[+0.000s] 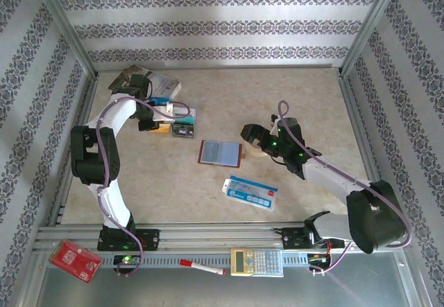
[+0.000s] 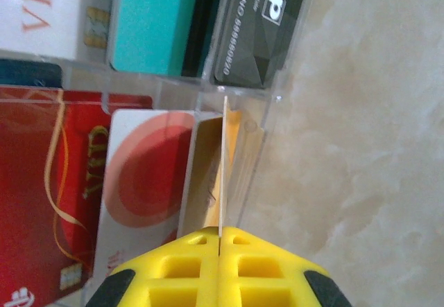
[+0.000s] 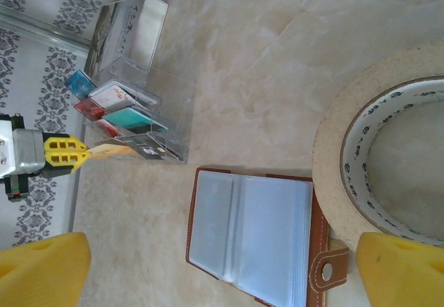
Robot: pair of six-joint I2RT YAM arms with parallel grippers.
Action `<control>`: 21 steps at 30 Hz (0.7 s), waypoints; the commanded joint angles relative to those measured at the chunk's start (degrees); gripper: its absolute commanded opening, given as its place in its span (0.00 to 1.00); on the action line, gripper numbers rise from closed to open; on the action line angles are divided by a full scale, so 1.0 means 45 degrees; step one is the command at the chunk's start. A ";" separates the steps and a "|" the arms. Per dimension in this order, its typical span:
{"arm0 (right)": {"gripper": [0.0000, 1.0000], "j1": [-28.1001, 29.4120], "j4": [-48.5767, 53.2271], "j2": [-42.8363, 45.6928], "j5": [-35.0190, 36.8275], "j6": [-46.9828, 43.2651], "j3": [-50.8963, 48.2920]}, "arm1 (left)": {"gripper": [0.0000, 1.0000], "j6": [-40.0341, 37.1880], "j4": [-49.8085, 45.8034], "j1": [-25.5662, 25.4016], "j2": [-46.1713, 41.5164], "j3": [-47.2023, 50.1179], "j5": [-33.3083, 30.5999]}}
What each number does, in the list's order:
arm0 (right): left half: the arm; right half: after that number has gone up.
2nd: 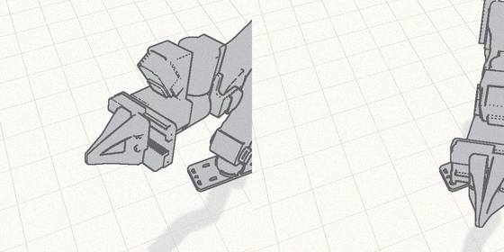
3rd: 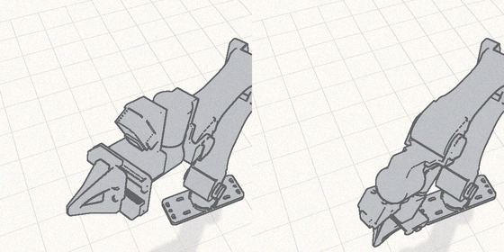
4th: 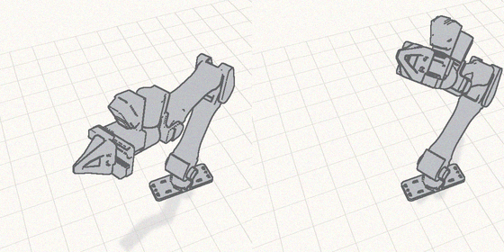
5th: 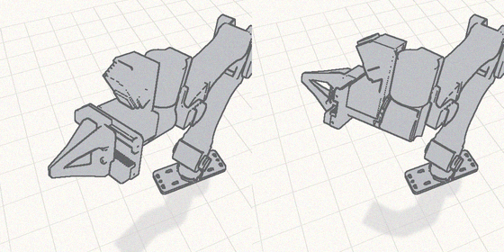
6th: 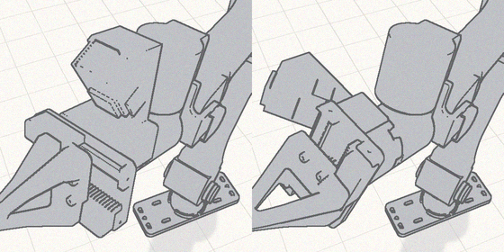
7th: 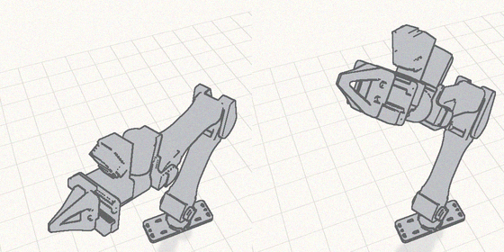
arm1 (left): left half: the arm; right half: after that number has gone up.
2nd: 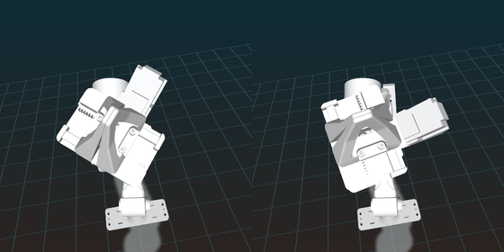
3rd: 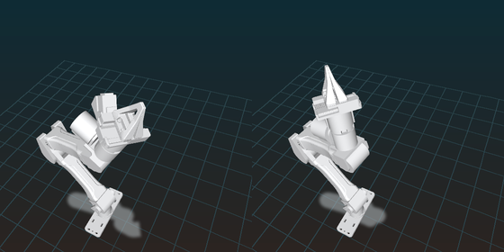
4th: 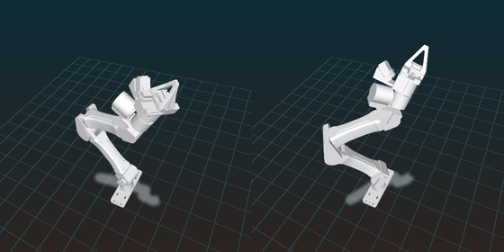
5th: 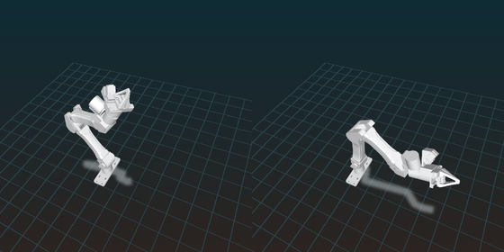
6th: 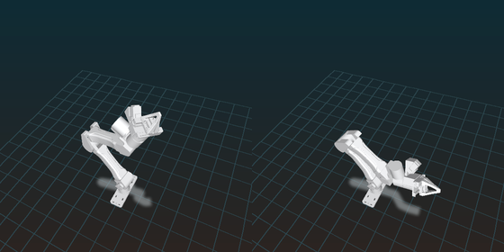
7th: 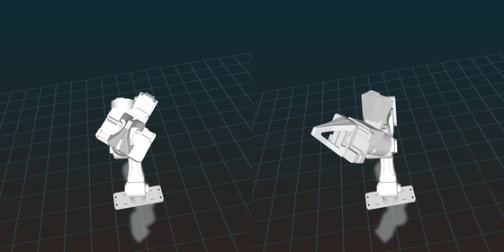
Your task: Take the credit cards out of the card holder
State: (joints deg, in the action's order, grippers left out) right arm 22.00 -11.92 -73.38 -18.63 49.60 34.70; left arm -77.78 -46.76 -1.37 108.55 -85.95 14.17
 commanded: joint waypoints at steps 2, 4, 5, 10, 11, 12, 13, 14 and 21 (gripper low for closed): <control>0.98 0.0187 0.0052 -0.0173 0.0254 0.0171 0.0433 | 0.00 -0.0247 -0.1308 0.0239 0.0408 -0.0935 0.1260; 0.98 0.0221 0.0100 -0.0241 0.0239 0.0201 0.0491 | 0.00 -0.0184 -0.1824 0.0303 0.0578 -0.1407 0.1688; 0.98 0.0228 0.0120 -0.0283 0.0238 0.0203 0.0521 | 0.00 -0.0212 -0.2004 0.0313 0.0676 -0.1565 0.1748; 0.98 0.0265 0.0383 -0.0311 0.0308 0.0205 0.0639 | 0.00 -0.0372 -0.2369 0.0418 0.1005 -0.1822 0.1878; 0.98 0.0265 0.0405 -0.0313 0.0330 0.0200 0.0649 | 0.00 -0.0386 -0.2345 0.0450 0.1042 -0.1832 0.1879; 0.98 0.0287 0.0441 -0.0324 0.0366 0.0207 0.0666 | 0.00 -0.0398 -0.2371 0.0493 0.1105 -0.1859 0.1902; 0.98 0.0287 0.0461 -0.0342 0.0386 0.0227 0.0687 | 0.00 -0.0412 -0.2362 0.0535 0.1149 -0.1903 0.1917; 0.98 0.0305 0.0477 -0.0378 0.0391 0.0242 0.0705 | 0.00 -0.0459 -0.2345 0.0567 0.1170 -0.1887 0.1912; 0.98 0.0575 0.0482 -0.0540 0.0535 0.0416 0.0854 | 0.00 -0.0702 -0.2060 0.0810 0.1317 -0.1870 0.2019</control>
State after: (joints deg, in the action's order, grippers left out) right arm 23.90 -10.20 -75.07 -17.34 50.85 36.88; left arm -78.37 -53.71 1.28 113.84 -93.10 20.99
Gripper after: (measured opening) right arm 0.982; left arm 0.061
